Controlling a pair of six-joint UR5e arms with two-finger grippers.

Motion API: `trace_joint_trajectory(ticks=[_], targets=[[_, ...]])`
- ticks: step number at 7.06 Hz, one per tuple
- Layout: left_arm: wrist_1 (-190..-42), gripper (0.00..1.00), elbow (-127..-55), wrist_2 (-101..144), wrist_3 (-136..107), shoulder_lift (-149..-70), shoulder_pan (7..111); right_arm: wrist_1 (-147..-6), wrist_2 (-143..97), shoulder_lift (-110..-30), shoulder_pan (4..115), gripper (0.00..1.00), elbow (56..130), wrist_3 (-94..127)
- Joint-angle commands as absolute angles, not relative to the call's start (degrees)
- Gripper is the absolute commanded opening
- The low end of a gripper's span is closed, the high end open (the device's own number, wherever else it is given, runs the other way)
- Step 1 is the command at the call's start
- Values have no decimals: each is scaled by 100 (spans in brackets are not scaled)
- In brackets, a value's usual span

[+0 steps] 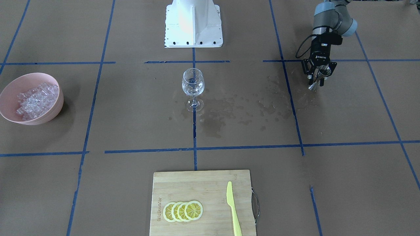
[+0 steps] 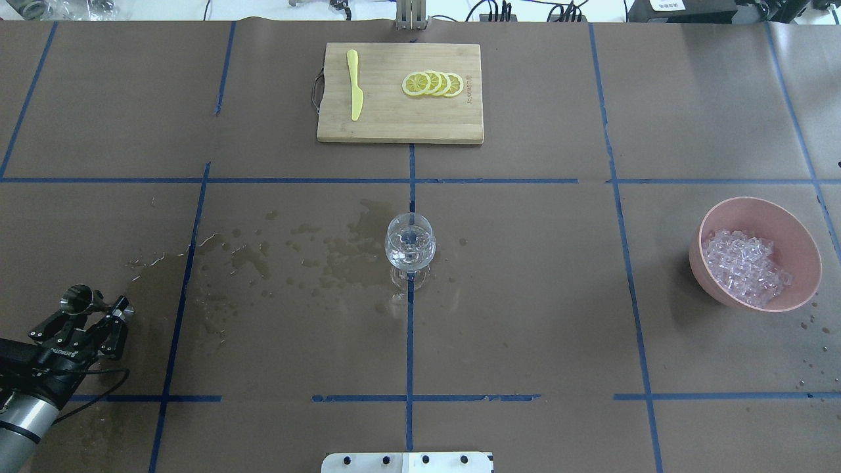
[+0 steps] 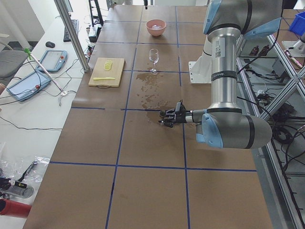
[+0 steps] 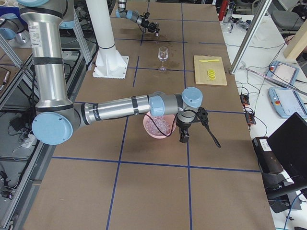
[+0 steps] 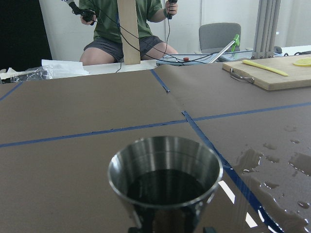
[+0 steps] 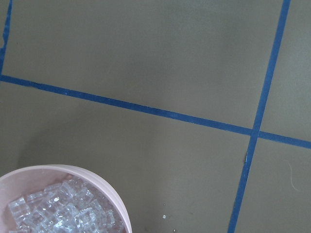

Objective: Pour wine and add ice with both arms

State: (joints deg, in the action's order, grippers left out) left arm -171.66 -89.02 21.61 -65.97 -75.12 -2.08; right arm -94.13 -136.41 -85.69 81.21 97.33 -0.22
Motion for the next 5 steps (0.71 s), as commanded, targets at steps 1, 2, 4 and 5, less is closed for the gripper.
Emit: trace_joint_trajectory(ticks=[1,2,4,5], targets=[[-17314,57,-8895,1900,-6601,-7515,-211,-9413,-13641,-8569,8121,100,9729,-26],[-17314,54,-8851,1898,-6601,-7515,-211,-9413,-13641,-8569,8121,100,9729,-26],[-17288,49,-8737,1933,-6592,-7523,-254,-9413,-13641,-8569,8121,100,9712,-18],[-17297,47,-8736,1934,-6592,-7532,-307,-9413,-13641,-8569,8121,100,9712,-18]])
